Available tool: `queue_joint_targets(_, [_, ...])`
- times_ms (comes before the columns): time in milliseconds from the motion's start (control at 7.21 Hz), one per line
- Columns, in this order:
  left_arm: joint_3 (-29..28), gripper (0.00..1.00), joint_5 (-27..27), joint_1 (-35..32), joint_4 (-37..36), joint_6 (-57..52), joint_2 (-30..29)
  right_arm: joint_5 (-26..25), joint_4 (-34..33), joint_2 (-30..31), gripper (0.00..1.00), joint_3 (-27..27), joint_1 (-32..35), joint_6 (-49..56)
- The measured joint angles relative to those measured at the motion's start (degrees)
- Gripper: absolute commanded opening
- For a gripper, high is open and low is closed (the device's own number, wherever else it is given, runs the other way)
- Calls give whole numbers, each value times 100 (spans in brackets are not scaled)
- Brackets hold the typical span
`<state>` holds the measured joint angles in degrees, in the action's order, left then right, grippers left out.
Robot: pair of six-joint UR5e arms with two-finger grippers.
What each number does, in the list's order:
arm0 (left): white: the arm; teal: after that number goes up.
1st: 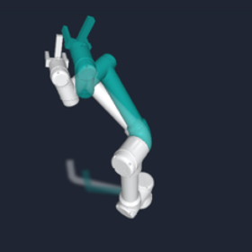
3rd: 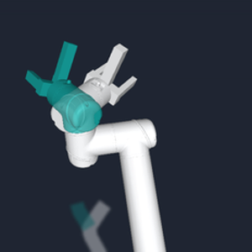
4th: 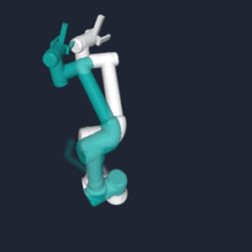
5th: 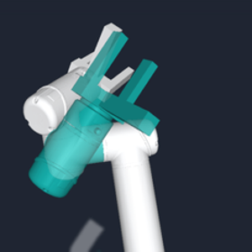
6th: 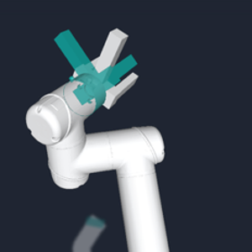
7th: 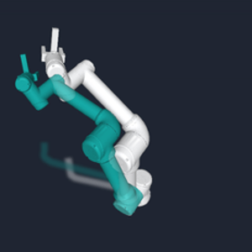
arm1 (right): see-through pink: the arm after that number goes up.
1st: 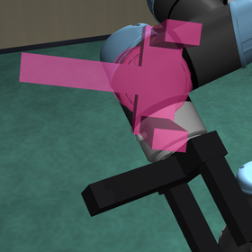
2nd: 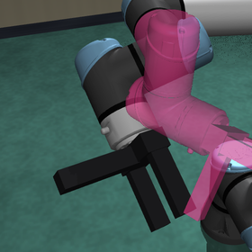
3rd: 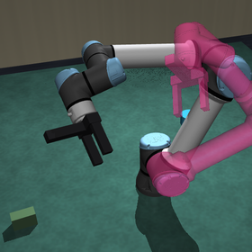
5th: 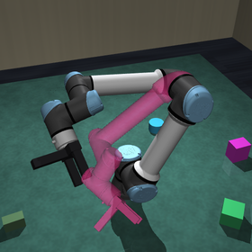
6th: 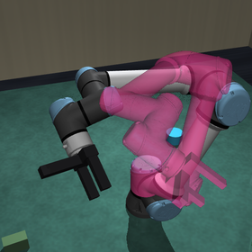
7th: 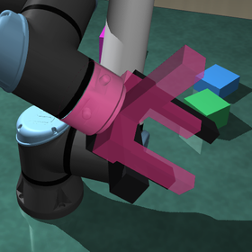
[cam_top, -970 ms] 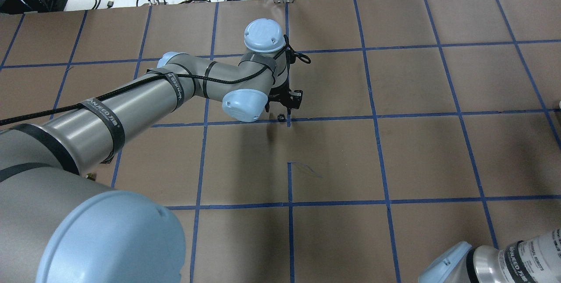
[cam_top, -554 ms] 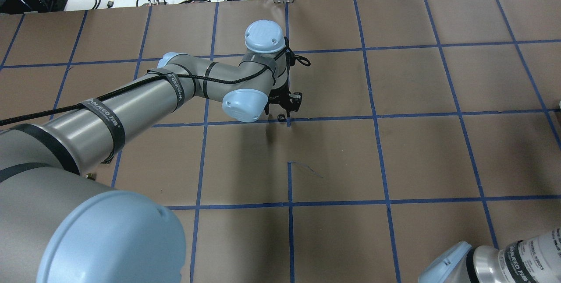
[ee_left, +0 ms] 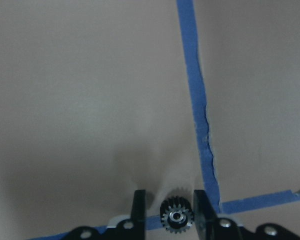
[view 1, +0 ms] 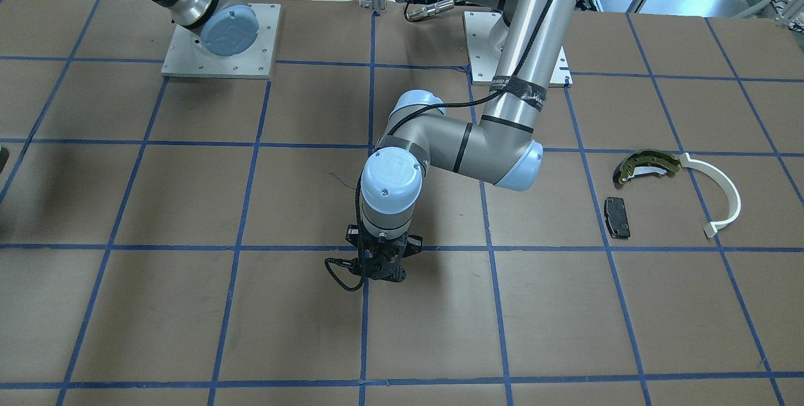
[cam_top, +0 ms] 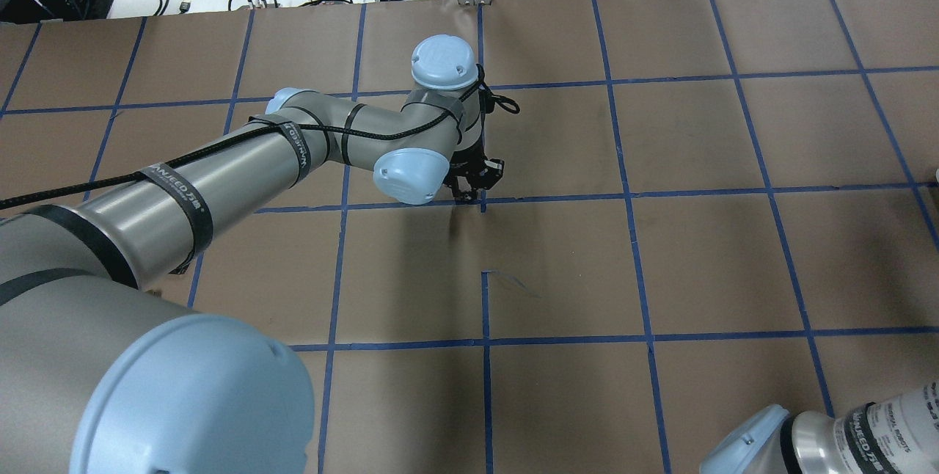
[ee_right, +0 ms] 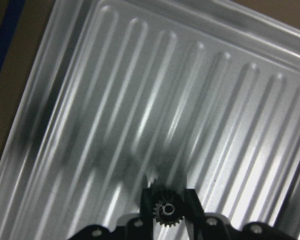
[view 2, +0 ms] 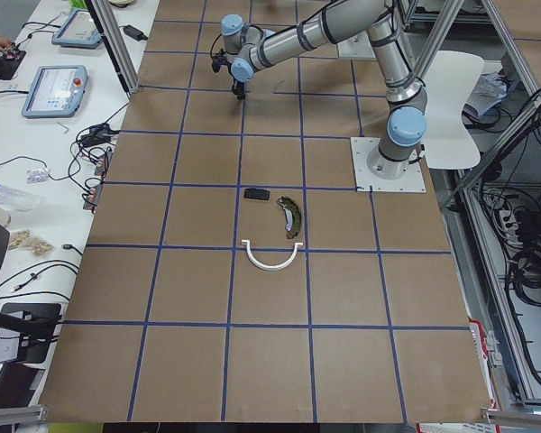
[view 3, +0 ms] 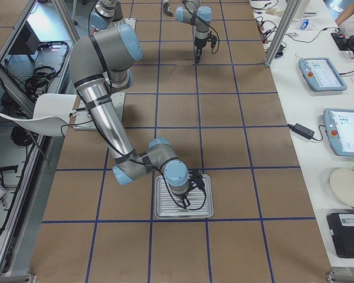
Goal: Place bearing gear from tray to pile
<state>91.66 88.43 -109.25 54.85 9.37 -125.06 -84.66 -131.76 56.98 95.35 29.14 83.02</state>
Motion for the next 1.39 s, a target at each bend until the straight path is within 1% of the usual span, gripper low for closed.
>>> queue_joint_targets(277, [-28, 0, 7, 16, 70, -12, 36, 49, 62, 203, 16, -12, 154, -23])
queue_joint_targets(416, [-115, 0, 23, 75, 314, -49, 132, 140, 203, 511, 16, -11, 420, -62])
queue_joint_targets(554, [-347, 0, 118, 233, 806, -141, 238, 201, 446, 837, 16, -3, 806, -127])
queue_joint_targets(693, [-763, 0, 282, 563, 1549, -374, 346, 228, 724, 1067, 16, 19, 1299, -336])
queue_joint_targets(832, [-1237, 0, 381, 1027, 2287, -710, 442, 248, 1006, 1190, 17, 69, 1859, -857])
queue_joint_targets(970, [-1632, 0, 425, 1556, 2839, -1070, 524, 285, 1198, 1242, 17, 146, 2525, -1707])
queue_joint_targets(1109, [-1849, 0, 448, 2061, 3135, -1442, 588, 328, 1273, 1257, 17, 211, 3253, -2662])
queue_joint_targets(1386, [-1947, 0, 564, 3089, 3272, -2160, 630, 358, 1157, 1240, 17, 277, 4739, -4632])
